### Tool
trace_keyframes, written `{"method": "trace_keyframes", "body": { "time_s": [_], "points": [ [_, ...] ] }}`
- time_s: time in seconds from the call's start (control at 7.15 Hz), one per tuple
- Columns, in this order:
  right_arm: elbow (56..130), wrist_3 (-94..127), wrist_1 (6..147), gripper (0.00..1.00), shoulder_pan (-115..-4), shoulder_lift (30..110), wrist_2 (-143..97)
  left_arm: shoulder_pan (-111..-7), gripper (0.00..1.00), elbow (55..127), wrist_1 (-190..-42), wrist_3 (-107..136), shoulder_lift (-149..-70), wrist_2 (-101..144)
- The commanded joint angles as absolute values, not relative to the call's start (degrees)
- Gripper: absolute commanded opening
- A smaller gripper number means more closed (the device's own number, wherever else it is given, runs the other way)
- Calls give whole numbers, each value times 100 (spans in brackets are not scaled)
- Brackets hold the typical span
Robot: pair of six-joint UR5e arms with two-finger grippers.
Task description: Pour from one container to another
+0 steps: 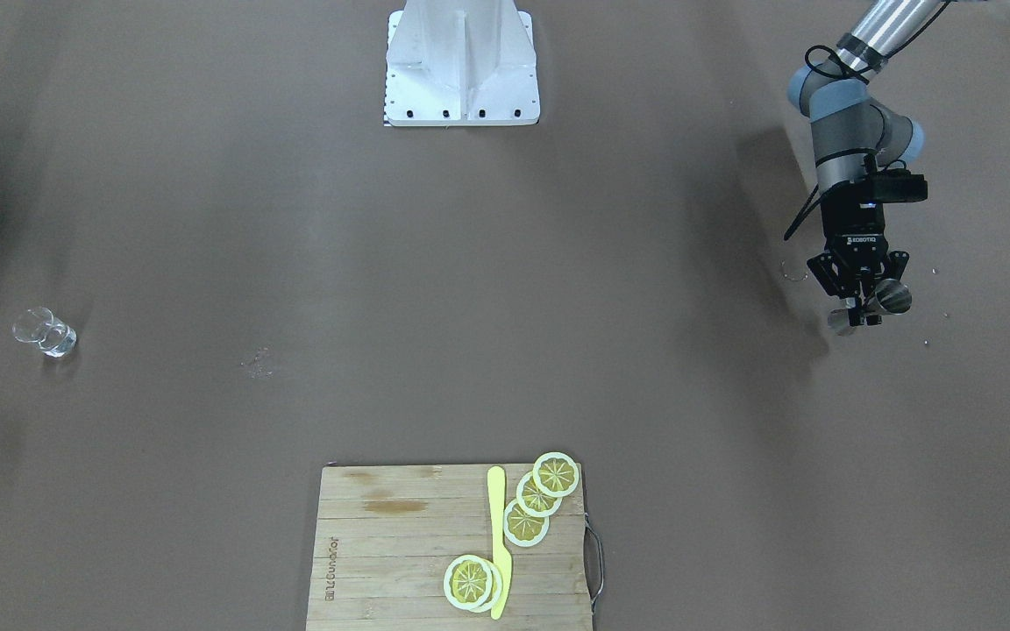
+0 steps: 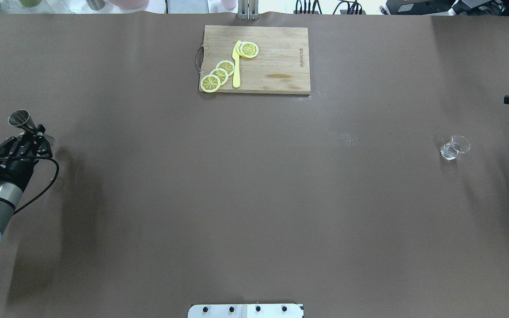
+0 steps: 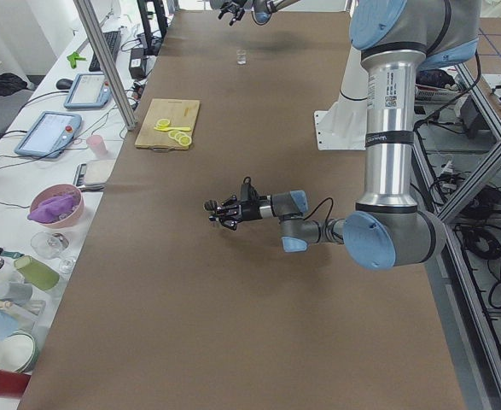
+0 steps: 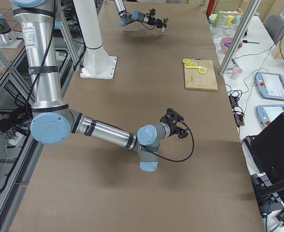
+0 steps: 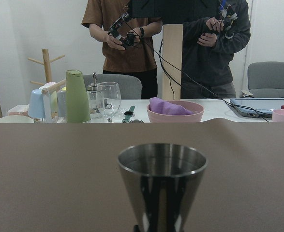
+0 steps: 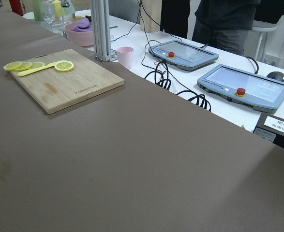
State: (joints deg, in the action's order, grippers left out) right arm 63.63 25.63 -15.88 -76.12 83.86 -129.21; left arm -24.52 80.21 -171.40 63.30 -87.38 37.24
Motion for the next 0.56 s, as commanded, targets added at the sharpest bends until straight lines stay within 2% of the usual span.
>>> {"method": "trace_keyframes", "body": {
  "time_s": [0.0, 0.28, 0.42],
  "points": [
    [6679, 2531, -348, 100, -7901, 8385, -13130, -2443, 0, 7972, -17139, 6337, -8771, 3718],
    [6898, 2522, 951, 100, -7901, 8385, -13122, -2435, 0, 7911, -17147, 6337, -8806, 3718],
    [7387, 2522, 2089, 100, -7858, 8402, -13122, -2435, 0, 7884, -17139, 6337, -8850, 3709]
  ]
}}
